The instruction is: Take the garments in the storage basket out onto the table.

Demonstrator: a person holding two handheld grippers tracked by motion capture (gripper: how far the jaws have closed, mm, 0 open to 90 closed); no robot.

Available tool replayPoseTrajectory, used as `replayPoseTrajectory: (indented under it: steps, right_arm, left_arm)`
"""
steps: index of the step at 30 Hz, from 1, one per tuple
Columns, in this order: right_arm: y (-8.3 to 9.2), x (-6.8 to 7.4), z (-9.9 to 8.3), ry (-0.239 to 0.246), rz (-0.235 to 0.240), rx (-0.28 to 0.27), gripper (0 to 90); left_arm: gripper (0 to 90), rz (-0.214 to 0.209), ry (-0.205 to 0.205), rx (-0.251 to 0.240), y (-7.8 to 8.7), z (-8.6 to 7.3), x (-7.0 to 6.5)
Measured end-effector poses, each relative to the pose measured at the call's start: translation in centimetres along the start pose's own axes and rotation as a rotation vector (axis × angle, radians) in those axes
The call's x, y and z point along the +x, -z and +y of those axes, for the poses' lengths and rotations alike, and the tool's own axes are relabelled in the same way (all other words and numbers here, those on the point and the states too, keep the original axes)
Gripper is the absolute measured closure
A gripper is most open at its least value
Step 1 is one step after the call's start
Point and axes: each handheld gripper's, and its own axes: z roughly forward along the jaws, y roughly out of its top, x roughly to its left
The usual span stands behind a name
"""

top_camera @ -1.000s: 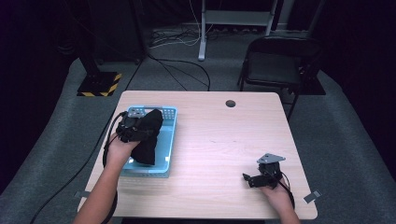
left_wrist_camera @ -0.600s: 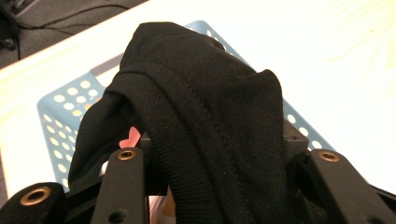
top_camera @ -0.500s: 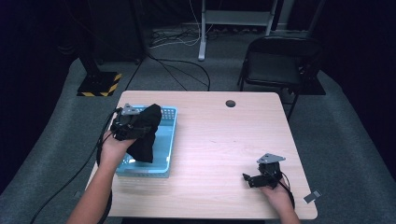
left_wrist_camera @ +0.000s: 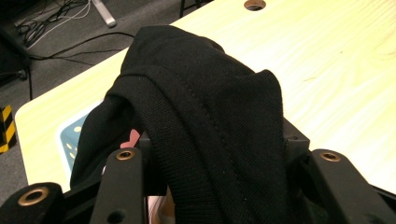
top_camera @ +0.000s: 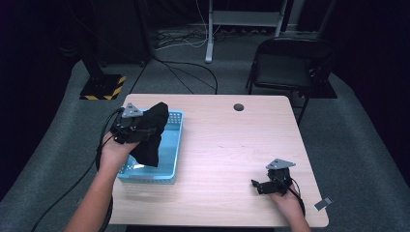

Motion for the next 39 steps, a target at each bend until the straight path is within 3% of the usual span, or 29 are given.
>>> replayPoseTrajectory:
  steps: [7, 12, 24, 39]
  right_arm:
    - [0.0, 0.0, 0.0, 0.000, 0.000, 0.000, 1.5]
    - [0.0, 0.0, 0.0, 0.000, 0.000, 0.000, 1.5]
    - [0.0, 0.0, 0.0, -0.001, 0.000, 0.000, 1.6]
    - [0.0, 0.0, 0.0, -0.001, -0.001, -0.001, 1.7]
  left_arm:
    - [51.3, 0.004, -0.010, -0.019, 0.9, 0.4, -0.2]
    - [51.3, -0.020, -0.018, -0.040, 1.2, 0.8, -0.6]
    - [51.3, -0.053, -0.071, -0.089, 2.1, 2.3, -2.7]
    - [51.4, -0.101, -0.103, -0.119, 1.4, 3.6, -4.7]
